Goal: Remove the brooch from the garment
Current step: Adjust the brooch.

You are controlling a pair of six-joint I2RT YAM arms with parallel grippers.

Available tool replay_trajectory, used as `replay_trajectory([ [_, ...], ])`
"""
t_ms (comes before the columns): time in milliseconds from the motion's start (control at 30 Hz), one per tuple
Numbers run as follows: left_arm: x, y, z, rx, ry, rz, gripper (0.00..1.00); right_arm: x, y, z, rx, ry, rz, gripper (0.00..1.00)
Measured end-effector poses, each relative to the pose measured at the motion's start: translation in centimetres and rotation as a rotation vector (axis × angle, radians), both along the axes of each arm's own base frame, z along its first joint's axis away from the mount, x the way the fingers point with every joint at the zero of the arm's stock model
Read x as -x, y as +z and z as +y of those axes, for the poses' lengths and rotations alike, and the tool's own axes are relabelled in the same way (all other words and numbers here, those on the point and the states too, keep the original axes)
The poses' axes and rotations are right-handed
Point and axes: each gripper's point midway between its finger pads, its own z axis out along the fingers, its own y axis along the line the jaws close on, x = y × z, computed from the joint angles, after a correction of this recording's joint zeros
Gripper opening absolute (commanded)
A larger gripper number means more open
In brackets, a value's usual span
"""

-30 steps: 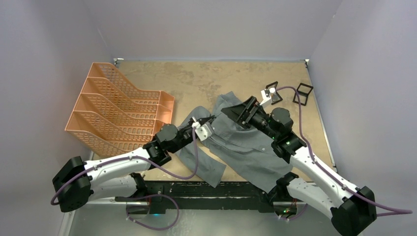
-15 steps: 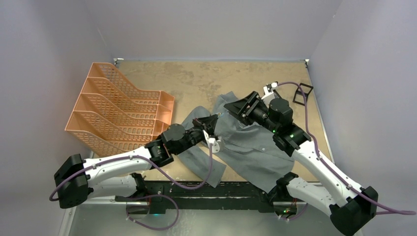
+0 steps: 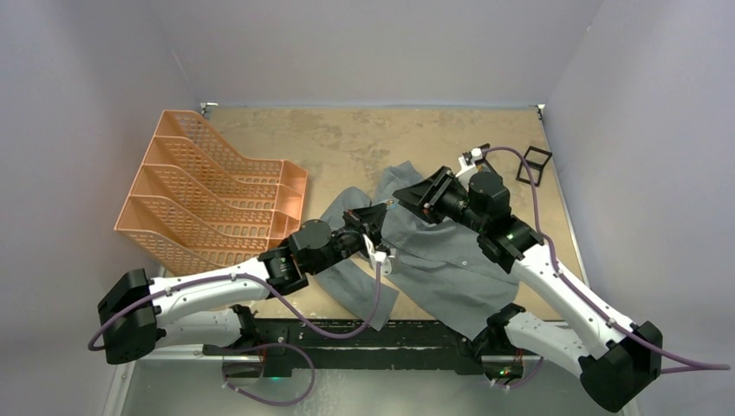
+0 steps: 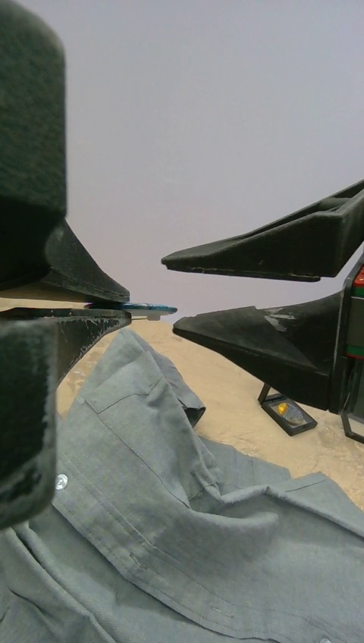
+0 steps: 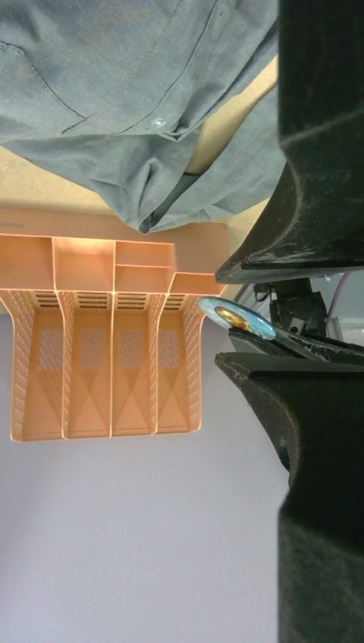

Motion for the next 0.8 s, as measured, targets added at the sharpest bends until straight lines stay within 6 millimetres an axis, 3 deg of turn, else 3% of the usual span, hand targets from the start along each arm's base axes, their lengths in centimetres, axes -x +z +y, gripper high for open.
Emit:
replay_trajectory([
  [200, -0.12, 0.27, -0.41, -0.006, -0.005, -0.021, 0.0, 0.18, -0.26, 0.46, -0.014, 0.024, 0.024, 0.38],
  [633, -0.11, 0.38, -0.66, -0.005, -0.014, -0.034, 0.0, 0.31, -0.41, 0.87, -0.059, 0.036, 0.033, 0.01],
  [767, -0.18, 0.23, -0.68, -0.02, -0.012, -0.045, 0.01, 0.24, -0.43, 0.95, -0.079, 0.032, 0.037, 0.0],
  [800, -0.21, 0.15, -0.7, -0.023, -0.011, -0.046, 0.06, 0.23, -0.49, 0.96, -0.082, 0.031, 0.037, 0.0],
])
